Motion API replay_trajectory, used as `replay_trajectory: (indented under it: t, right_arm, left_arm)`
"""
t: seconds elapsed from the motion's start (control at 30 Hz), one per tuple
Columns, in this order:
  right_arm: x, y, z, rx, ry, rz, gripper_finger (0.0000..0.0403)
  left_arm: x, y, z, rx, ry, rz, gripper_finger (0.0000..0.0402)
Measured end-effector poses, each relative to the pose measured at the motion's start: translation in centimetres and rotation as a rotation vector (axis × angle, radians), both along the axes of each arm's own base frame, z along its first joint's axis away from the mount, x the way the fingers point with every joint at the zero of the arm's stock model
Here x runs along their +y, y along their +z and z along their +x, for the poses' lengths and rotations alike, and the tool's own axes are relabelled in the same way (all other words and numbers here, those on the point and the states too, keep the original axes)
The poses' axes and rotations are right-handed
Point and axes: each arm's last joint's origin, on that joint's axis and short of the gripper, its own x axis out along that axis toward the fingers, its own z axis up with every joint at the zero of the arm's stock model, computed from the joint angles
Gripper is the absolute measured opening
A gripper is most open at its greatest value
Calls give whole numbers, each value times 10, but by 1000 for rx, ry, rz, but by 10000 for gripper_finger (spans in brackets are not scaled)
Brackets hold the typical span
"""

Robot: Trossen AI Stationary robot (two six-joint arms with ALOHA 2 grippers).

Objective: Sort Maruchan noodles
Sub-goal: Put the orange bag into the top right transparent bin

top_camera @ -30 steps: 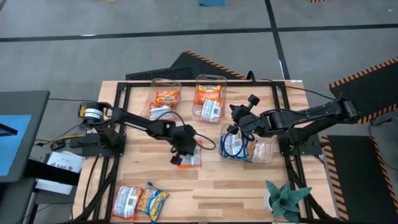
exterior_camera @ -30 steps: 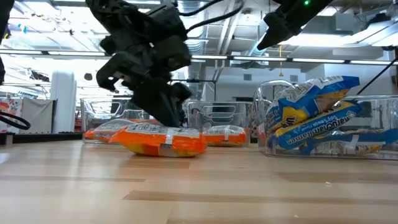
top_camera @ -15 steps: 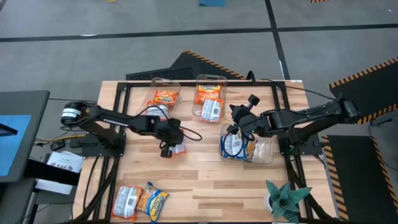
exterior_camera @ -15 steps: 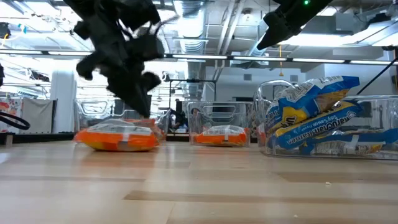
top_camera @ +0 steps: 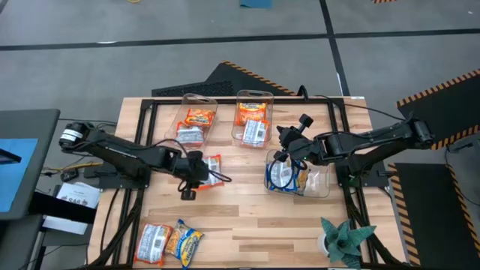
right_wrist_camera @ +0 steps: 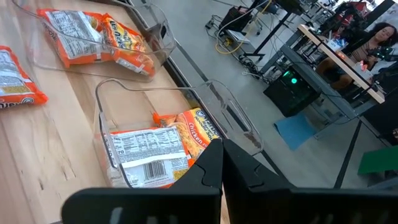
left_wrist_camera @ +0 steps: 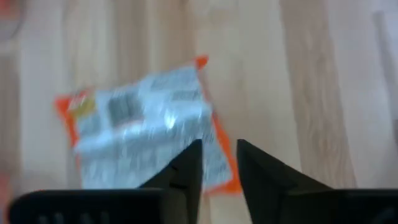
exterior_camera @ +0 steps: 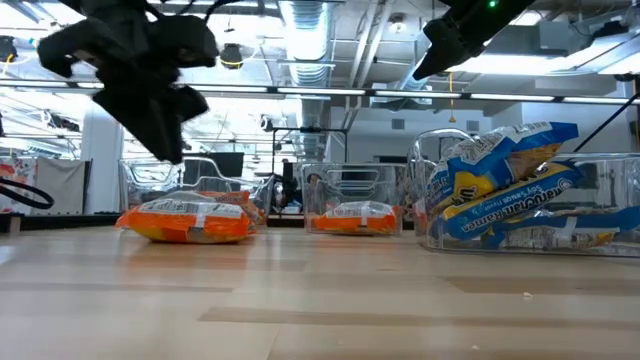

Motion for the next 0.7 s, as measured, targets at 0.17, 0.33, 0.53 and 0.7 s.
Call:
replay_trajectory:
  t: [0.17, 0.33, 0.53, 0.7]
  right_arm:
    - [0, 0, 0, -1, 0, 0, 22]
    - [0, 0, 0, 0, 0, 0, 22]
    - [0, 0, 0, -3, -1, 0, 22]
    - [0, 0, 0, -5, -1, 1, 22]
  left_arm:
    - [-6, 4, -13, 4, 123, -27, 156]
    - [-8, -22, -27, 69, 235, -58, 219]
    - [-4, -47, -32, -27, 327, -45, 256]
    - [-5, -48, -29, -109, 324, -26, 260]
